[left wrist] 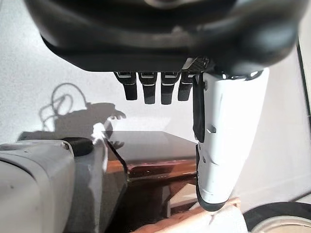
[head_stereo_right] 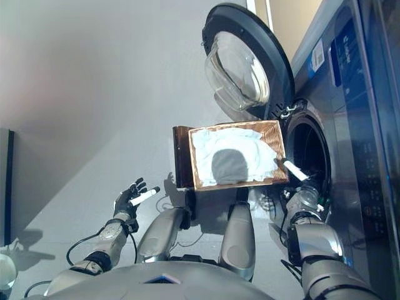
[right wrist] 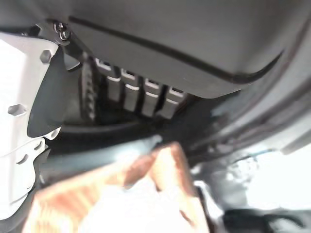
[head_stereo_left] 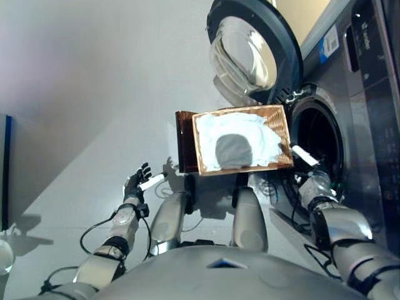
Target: Pick up the clothes and place them into the washing machine
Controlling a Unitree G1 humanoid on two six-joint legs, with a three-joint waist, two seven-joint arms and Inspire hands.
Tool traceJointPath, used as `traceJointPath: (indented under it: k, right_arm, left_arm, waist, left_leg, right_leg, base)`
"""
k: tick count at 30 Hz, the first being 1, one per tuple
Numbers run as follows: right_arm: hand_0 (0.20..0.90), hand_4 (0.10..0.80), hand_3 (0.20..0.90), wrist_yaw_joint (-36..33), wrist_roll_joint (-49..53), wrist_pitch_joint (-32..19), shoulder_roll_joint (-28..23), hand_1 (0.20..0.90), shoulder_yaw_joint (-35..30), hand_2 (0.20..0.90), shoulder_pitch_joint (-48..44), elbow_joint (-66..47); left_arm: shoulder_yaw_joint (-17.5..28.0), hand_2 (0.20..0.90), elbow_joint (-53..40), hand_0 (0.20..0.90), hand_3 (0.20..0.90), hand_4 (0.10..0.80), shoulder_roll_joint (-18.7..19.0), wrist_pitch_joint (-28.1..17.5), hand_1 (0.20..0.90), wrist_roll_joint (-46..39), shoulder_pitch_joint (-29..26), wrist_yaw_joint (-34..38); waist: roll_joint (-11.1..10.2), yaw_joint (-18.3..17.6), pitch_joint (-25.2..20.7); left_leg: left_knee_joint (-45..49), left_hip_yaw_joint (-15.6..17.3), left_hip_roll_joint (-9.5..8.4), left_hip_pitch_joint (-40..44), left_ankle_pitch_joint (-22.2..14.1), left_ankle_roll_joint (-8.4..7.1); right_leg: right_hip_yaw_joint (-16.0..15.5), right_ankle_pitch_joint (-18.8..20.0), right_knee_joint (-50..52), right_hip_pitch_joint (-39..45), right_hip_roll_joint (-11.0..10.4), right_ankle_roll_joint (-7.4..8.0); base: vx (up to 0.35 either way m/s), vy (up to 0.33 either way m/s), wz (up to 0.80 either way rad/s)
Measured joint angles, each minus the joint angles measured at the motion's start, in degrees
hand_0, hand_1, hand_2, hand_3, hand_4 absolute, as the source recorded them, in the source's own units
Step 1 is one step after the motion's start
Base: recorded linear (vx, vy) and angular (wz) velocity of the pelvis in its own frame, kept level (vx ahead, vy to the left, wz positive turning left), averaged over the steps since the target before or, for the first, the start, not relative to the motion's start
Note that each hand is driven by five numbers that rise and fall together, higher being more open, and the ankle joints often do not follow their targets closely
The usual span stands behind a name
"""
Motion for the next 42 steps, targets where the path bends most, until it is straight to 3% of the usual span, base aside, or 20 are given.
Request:
traceJointPath:
  k: [2,5,8,12,21,38,42]
  right_arm:
    - [0.900,0.800,0.900,1.31,-2.46,2.33,0.55,0.900,0.98,0.900,1.54,-0.08]
    - [0.900,0.800,0.900,0.53,-7.56,1.95,1.84,0.900,2.75,0.900,3.36,-1.66]
    - [0.900,0.800,0.900,-0.68,-13.72,2.37,2.13,0.900,7.83,0.900,4.87,-2.94]
    - [0.900,0.800,0.900,-2.32,-26.59,1.94,1.76,0.900,16.34,0.900,6.00,-7.99]
    - [0.900,0.800,0.900,-4.03,-40.56,2.21,2.46,0.900,22.42,0.900,4.90,-10.78]
    - [0.900,0.800,0.900,-5.07,-40.40,2.17,0.25,0.900,22.49,0.900,3.11,-10.31]
    - [0.900,0.800,0.900,-4.88,-38.23,2.14,-1.85,0.900,22.35,0.900,0.92,-10.16]
  left_arm:
    - [0.60,0.900,0.93,0.900,0.900,0.800,-0.33,0.10,0.900,0.51,0.44,0.26]
    - [2.08,0.900,2.21,0.900,0.900,0.800,-0.21,-0.01,0.900,1.20,0.37,0.54]
    - [2.18,0.900,2.96,0.900,0.900,0.800,0.44,-0.01,0.900,1.57,0.48,0.48]
    - [2.14,0.900,3.57,0.900,0.900,0.800,0.53,-0.03,0.900,3.51,0.68,0.49]
    - [2.19,0.900,3.51,0.900,0.900,0.800,0.64,-0.06,0.900,4.08,1.74,2.19]
    - [2.03,0.900,-0.30,0.900,0.900,0.800,0.60,-0.17,0.900,3.63,1.68,1.55]
    - [1.37,0.900,-3.17,0.900,0.900,0.800,0.57,-0.20,0.900,3.40,1.42,1.42]
  waist:
    - [-0.70,0.14,-0.44]
    - [-1.92,0.00,-1.62]
    - [-4.20,-0.32,-2.89]
    - [-5.12,-0.05,-3.55]
    - [-4.02,1.30,-4.22]
    - [-1.30,2.18,-2.92]
    - [-0.43,2.10,-0.20]
  left_leg:
    - [-2.84,0.03,0.13,3.15,0.56,-0.06]
    - [-5.07,-0.09,0.00,4.65,1.59,0.26]
    - [-5.31,-0.20,-0.08,5.55,1.52,0.38]
    - [-5.64,-0.62,-0.09,7.26,1.47,0.48]
    - [-5.73,-2.35,-0.22,5.90,2.31,0.20]
    - [-5.60,-3.60,-0.84,1.48,3.38,0.18]
    - [-5.19,-3.85,-1.18,0.58,3.84,0.55]
  right_leg:
    - [-0.56,0.44,-2.54,3.11,0.13,0.06]
    - [-1.08,1.63,-5.07,4.95,0.10,0.43]
    - [-1.51,1.98,-6.31,6.53,-0.01,0.60]
    - [-2.07,2.28,-7.83,9.08,-0.04,0.67]
    - [-3.88,2.14,-7.75,8.74,-0.69,0.37]
    - [-4.95,2.58,-6.83,4.69,-1.20,0.20]
    - [-5.15,2.43,-5.73,3.73,-1.71,0.14]
  base:
    - [0.091,-0.018,-0.06]
    - [0.054,-0.022,0.01]
    - [0.022,-0.006,0.07]
    - [0.016,0.011,0.04]
    - [-0.029,0.006,0.12]
    - [-0.021,0.000,0.05]
    - [-0.033,-0.009,0.06]
